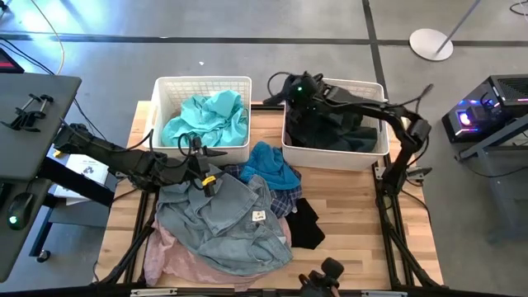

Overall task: Sort clothes
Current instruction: Put the black denim pants into the right white bin

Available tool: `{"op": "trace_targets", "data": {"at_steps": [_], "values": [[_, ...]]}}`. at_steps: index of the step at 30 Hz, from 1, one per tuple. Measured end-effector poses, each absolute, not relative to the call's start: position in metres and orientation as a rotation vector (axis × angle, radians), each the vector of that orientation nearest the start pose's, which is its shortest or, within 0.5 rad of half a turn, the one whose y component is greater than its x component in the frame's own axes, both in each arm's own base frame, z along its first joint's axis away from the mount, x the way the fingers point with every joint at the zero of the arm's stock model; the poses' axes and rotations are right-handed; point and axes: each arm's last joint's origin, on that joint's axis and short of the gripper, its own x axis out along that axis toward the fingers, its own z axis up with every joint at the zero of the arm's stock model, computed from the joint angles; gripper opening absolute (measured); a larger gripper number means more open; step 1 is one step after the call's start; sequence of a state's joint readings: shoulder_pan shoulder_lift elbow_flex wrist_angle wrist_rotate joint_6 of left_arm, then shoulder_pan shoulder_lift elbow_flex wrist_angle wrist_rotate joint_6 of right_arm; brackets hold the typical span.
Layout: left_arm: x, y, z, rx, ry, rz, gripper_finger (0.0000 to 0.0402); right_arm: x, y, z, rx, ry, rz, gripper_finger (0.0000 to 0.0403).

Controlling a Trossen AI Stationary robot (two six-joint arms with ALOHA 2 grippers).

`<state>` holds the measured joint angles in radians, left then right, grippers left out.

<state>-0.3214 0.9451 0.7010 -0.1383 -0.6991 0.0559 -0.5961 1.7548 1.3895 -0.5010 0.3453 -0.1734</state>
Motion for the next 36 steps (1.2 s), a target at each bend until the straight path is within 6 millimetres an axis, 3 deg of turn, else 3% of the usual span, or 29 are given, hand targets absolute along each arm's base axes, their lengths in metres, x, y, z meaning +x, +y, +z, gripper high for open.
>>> {"op": "trace_targets", "data": {"at_steps": [5, 10, 12, 15, 18, 21, 25, 29, 31, 33, 36], "values": [[0.196, -0.046, 0.281, 0.242, 0.362, 0.364, 0.0238, 0.291, -0.202, 0.321, -0.064, 0.718, -0.89, 0.0006], [0.195, -0.045, 0.279, 0.225, 0.381, 0.369, 0.0238, 0.251, -0.162, 0.382, -0.08, 0.538, -0.981, 0.0005], [0.194, -0.045, 0.278, 0.22, 0.391, 0.37, 0.0238, 0.232, -0.142, 0.399, -0.067, 0.514, -0.99, 0.0003], [0.194, -0.045, 0.277, 0.222, 0.396, 0.37, 0.0238, 0.206, -0.115, 0.404, 0.025, 0.568, -0.949, 0.0004], [0.194, -0.045, 0.277, 0.223, 0.396, 0.37, 0.0238, 0.188, -0.099, 0.393, 0.132, 0.727, -0.905, 0.0002], [0.194, -0.045, 0.277, 0.222, 0.396, 0.371, 0.0238, 0.183, -0.098, 0.365, 0.203, 0.873, -0.931, 0.0002], [0.194, -0.045, 0.277, 0.222, 0.395, 0.37, 0.0238, 0.193, -0.108, 0.3, 0.301, 0.955, -0.8, 0.0001], [0.194, -0.045, 0.277, 0.221, 0.395, 0.371, 0.0238, 0.203, -0.121, 0.223, 0.451, 0.926, -0.612, 0.0001], [0.194, -0.045, 0.277, 0.221, 0.395, 0.37, 0.0238, 0.202, -0.127, 0.197, 0.508, 0.913, -0.597, 0.0001], [0.194, -0.045, 0.277, 0.221, 0.394, 0.371, 0.0238, 0.201, -0.132, 0.182, 0.518, 0.899, -0.613, 0.0003], [0.194, -0.045, 0.277, 0.221, 0.393, 0.371, 0.0238, 0.199, -0.135, 0.18, 0.513, 0.908, -0.603, 0.002]]}}
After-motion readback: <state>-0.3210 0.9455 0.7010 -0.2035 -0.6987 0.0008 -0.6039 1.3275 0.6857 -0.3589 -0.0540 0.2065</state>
